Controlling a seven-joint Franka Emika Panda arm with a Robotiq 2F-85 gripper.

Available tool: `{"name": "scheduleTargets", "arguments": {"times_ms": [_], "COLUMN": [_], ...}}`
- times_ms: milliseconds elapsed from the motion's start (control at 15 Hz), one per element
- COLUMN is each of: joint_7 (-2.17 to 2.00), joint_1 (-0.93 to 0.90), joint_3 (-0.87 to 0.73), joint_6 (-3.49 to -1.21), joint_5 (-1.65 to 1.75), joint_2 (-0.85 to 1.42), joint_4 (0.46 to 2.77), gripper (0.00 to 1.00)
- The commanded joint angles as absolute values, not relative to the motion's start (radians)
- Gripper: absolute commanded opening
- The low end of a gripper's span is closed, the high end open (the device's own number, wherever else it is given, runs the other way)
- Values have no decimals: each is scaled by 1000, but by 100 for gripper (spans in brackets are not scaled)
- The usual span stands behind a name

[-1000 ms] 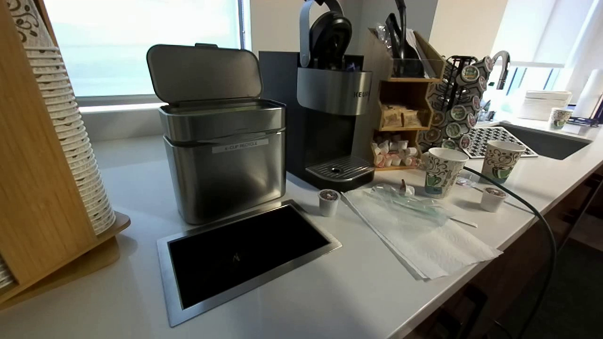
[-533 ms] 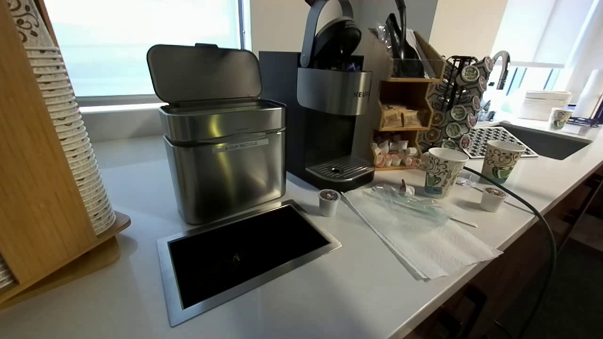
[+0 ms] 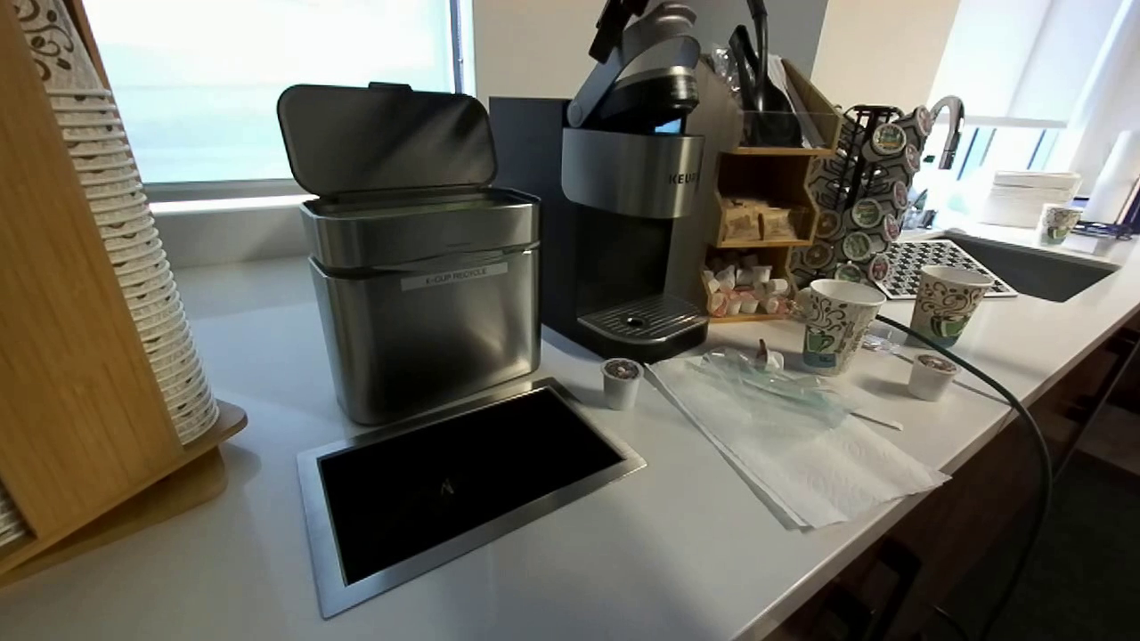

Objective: Close the coffee maker

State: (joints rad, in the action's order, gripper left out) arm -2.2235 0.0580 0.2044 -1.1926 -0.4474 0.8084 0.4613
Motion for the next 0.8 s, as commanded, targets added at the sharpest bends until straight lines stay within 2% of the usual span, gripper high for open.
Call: {"name": "scheduleTargets", "arguments": {"times_ms": [0, 333, 733], "joint_7": [-2324, -2417, -2386], "joint_1": [74, 84, 111], "joint_3": [221, 240, 253], "joint_6": [-1088, -1010, -1272], "joint_5": [-507, -564, -619], "joint_2": [858, 938, 939], "joint_4": [456, 442, 428], "gripper": [100, 100, 100]}}
